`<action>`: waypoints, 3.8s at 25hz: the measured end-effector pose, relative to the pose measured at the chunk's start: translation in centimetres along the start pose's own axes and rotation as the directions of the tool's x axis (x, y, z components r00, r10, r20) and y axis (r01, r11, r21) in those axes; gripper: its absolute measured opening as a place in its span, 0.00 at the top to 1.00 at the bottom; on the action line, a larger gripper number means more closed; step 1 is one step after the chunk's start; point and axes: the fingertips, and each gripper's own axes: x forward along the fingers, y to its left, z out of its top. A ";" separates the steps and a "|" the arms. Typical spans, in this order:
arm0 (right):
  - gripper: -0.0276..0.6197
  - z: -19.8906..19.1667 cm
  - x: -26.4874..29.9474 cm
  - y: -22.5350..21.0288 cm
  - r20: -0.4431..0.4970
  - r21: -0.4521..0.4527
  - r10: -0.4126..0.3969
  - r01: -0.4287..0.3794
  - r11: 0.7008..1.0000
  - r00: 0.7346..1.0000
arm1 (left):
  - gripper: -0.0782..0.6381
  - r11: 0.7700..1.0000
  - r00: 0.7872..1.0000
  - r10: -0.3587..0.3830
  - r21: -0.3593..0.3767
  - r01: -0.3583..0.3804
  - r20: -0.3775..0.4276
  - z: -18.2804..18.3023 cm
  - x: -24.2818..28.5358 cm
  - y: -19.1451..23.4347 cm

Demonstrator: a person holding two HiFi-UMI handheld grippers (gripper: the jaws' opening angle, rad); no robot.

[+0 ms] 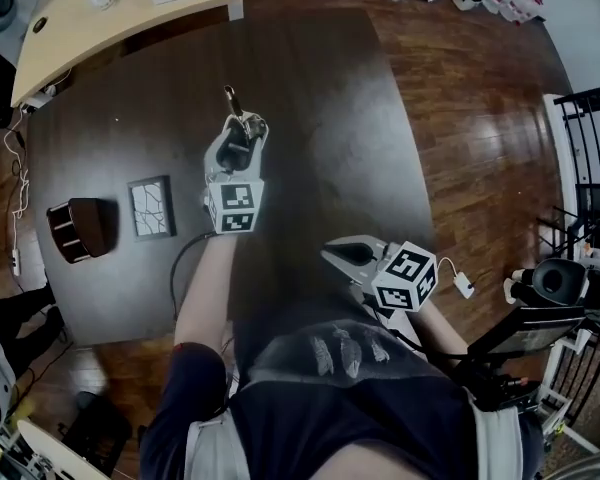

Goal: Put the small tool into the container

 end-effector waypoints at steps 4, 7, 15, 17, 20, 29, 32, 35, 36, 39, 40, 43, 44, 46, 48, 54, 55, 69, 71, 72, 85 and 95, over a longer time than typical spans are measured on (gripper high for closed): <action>0.96 1.6 -0.3 -0.5 0.039 0.000 -0.012 0.012 1.000 0.999 | 0.53 0.998 0.998 -0.055 -0.028 0.054 -0.015 0.0 -1.4 -0.9; 0.96 2.2 -0.3 -0.5 0.043 -0.017 -0.021 0.021 1.000 0.999 | 0.52 0.997 0.997 -0.070 -0.028 0.070 -0.022 0.0 -2.4 -1.1; 0.96 4.1 1.3 0.5 0.064 -0.058 -0.040 0.043 0.997 0.997 | 0.53 0.964 0.982 -0.186 -0.186 0.190 0.038 2.1 -5.0 -0.1; 0.96 4.6 2.6 0.6 0.057 -0.077 -0.066 0.071 0.995 0.996 | 0.53 0.942 0.974 -0.211 -0.251 0.224 0.078 2.8 -6.1 1.0; 0.96 5.8 4.5 1.0 0.056 -0.089 -0.082 0.087 0.992 0.995 | 0.57 0.915 0.955 -0.262 -0.280 0.291 0.135 4.3 -7.9 2.1; 0.96 8.0 5.4 5.7 0.164 -0.026 -0.091 0.096 0.995 0.982 | 0.89 0.815 0.871 -0.408 -0.321 0.482 0.274 9.2 -14.1 2.7; 0.96 8.0 4.9 7.1 0.240 0.045 -0.090 0.082 0.996 0.967 | 0.89 0.737 0.798 -0.497 -0.320 0.595 0.340 10.8 -14.7 1.0; 0.96 7.7 2.8 8.1 0.347 0.132 -0.082 0.038 0.990 0.934 | 0.89 0.687 0.743 -0.577 -0.291 0.666 0.339 11.0 -15.0 -1.9; 0.96 7.7 1.8 8.4 0.385 0.152 -0.081 0.023 0.988 0.920 | 0.89 0.678 0.729 -0.600 -0.274 0.682 0.329 11.0 -15.2 -2.9; 0.96 7.5 -1.3 8.9 0.459 0.147 -0.084 0.018 0.989 0.884 | 0.89 0.651 0.684 -0.666 -0.216 0.728 0.297 11.9 -16.1 -6.1; 0.96 7.3 -2.1 9.2 0.471 0.120 -0.090 0.037 0.992 0.878 | 0.89 0.639 0.669 -0.685 -0.205 0.742 0.289 12.3 -16.7 -7.0; 0.96 6.7 -4.0 9.8 0.503 0.033 -0.117 0.115 0.993 0.857 | 0.89 0.608 0.643 -0.708 -0.211 0.765 0.293 13.9 -18.4 -8.5; 0.96 6.4 -4.7 9.9 0.516 0.020 -0.122 0.131 0.991 0.848 | 0.89 0.600 0.638 -0.710 -0.218 0.770 0.299 14.5 -18.9 -9.1; 0.96 5.1 -6.5 9.7 0.542 0.023 -0.129 0.140 0.990 0.830 | 0.89 0.592 0.631 -0.716 -0.219 0.775 0.300 15.2 -19.7 -10.9; 0.96 2.8 -8.7 9.3 0.559 0.057 -0.143 0.134 0.989 0.817 | 0.89 0.607 0.642 -0.713 -0.212 0.766 0.281 15.6 -20.4 -13.3; 0.96 -5.0 -18.4 8.7 0.683 0.181 -0.163 0.051 0.982 0.712 | 0.89 0.631 0.659 -0.731 -0.191 0.752 0.179 15.8 -21.2 -21.6; 0.96 -6.1 -19.9 8.7 0.703 0.190 -0.167 0.043 0.981 0.692 | 0.89 0.627 0.652 -0.740 -0.182 0.758 0.165 15.9 -21.2 -23.1; 0.96 -14.2 -32.1 9.2 0.832 0.170 -0.089 -0.098 0.981 0.547 | 0.89 0.575 0.576 -0.817 0.038 0.817 -0.009 17.8 -24.6 -40.0; 0.96 -14.5 -32.9 8.8 0.851 0.172 -0.093 -0.106 0.979 0.516 | 0.89 0.566 0.569 -0.822 0.058 0.822 -0.036 17.9 -24.4 -40.9; 0.96 -14.6 -33.4 8.6 0.861 0.174 -0.096 -0.113 0.978 0.500 | 0.89 0.562 0.565 -0.824 0.073 0.824 -0.034 18.2 -24.2 -41.4; 0.96 -11.9 -39.7 5.8 0.910 0.241 -0.193 -0.090 0.966 0.367 | 0.89 0.536 0.439 -0.785 0.125 0.835 0.437 29.5 -21.6 -41.6; 0.96 -8.4 -41.0 2.6 0.834 0.434 -0.427 0.062 0.899 0.351 | 0.89 0.440 0.365 -0.813 0.070 0.895 0.454 29.0 -16.3 -42.1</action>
